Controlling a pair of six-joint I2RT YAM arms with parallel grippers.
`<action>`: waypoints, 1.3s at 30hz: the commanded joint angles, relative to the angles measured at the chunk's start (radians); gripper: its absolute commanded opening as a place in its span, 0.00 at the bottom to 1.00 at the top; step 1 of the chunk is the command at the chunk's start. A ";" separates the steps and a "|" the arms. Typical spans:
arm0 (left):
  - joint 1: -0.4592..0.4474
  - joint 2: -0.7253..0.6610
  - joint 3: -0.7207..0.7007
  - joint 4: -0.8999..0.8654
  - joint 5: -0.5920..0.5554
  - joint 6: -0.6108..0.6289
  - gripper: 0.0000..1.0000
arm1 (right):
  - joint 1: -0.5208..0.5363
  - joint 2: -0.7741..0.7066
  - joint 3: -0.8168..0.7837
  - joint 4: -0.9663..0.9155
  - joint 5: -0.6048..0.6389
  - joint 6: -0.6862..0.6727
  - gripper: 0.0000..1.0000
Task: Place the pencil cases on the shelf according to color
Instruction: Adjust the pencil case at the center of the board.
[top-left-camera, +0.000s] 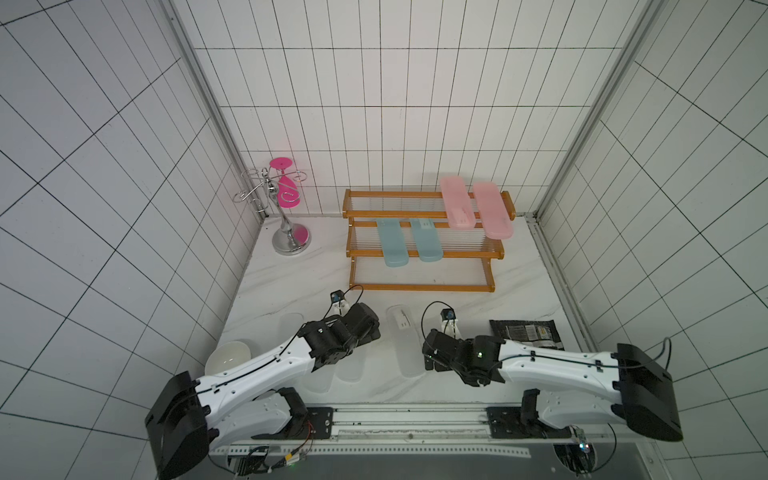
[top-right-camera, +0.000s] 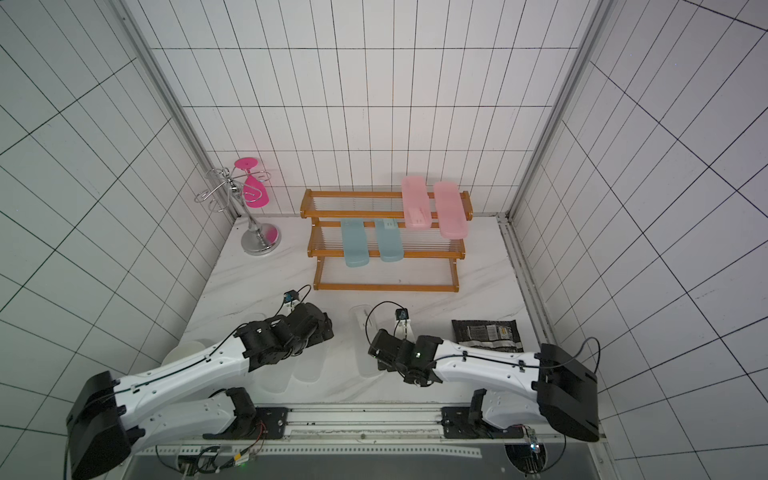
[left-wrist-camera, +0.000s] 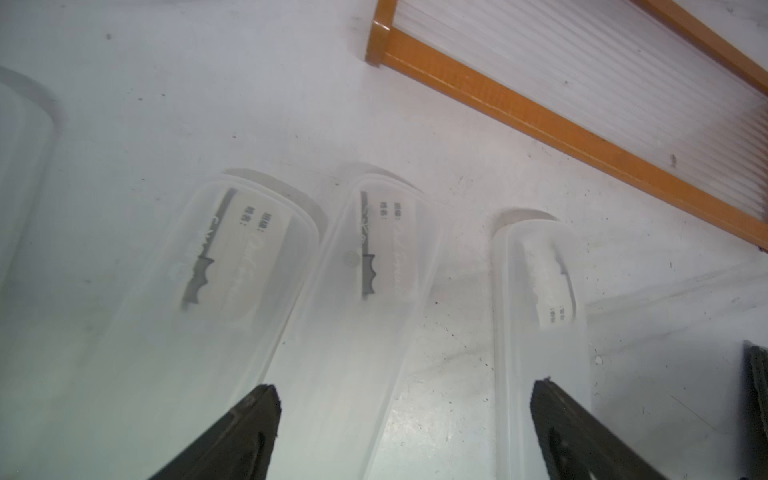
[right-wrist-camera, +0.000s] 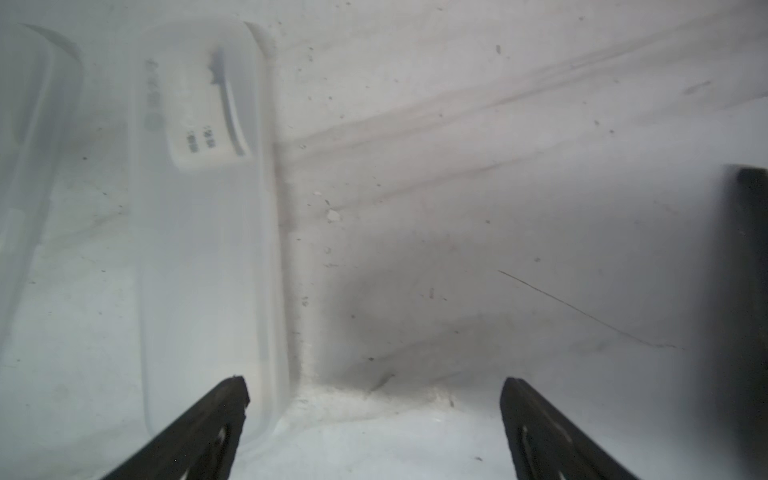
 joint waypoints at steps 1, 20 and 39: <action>0.054 -0.097 -0.050 -0.032 -0.030 0.043 0.98 | 0.012 0.097 0.103 0.056 -0.036 -0.046 0.99; 0.183 -0.180 -0.136 0.037 0.126 0.124 0.98 | -0.010 0.328 0.180 0.061 -0.053 -0.029 0.99; 0.162 -0.110 -0.102 0.080 0.171 0.107 0.97 | -0.024 -0.207 -0.181 0.125 -0.102 -0.124 0.99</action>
